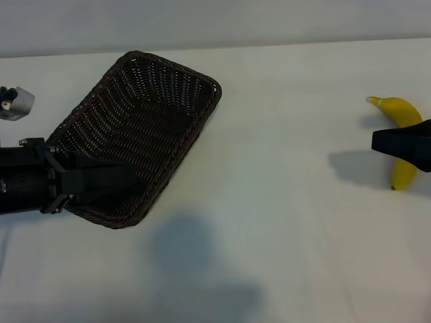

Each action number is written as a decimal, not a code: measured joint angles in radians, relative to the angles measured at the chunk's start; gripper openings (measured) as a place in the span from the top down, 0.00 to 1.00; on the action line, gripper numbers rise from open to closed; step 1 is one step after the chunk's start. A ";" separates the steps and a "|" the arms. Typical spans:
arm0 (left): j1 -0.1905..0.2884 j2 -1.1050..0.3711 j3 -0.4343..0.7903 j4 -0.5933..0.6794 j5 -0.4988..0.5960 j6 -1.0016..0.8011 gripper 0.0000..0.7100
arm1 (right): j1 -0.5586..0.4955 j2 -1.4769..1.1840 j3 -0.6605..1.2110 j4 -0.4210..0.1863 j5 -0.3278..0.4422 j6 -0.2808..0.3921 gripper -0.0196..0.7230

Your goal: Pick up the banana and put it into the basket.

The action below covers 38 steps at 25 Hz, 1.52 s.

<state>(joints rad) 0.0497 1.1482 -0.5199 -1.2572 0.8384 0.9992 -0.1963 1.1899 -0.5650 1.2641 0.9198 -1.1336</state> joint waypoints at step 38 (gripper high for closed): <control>0.000 0.000 0.000 0.001 -0.056 0.000 0.29 | 0.000 0.000 0.000 0.006 -0.011 0.000 0.58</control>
<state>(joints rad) 0.0497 1.1482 -0.5199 -1.2562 0.7826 0.9992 -0.1963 1.1899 -0.5650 1.2697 0.9093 -1.1336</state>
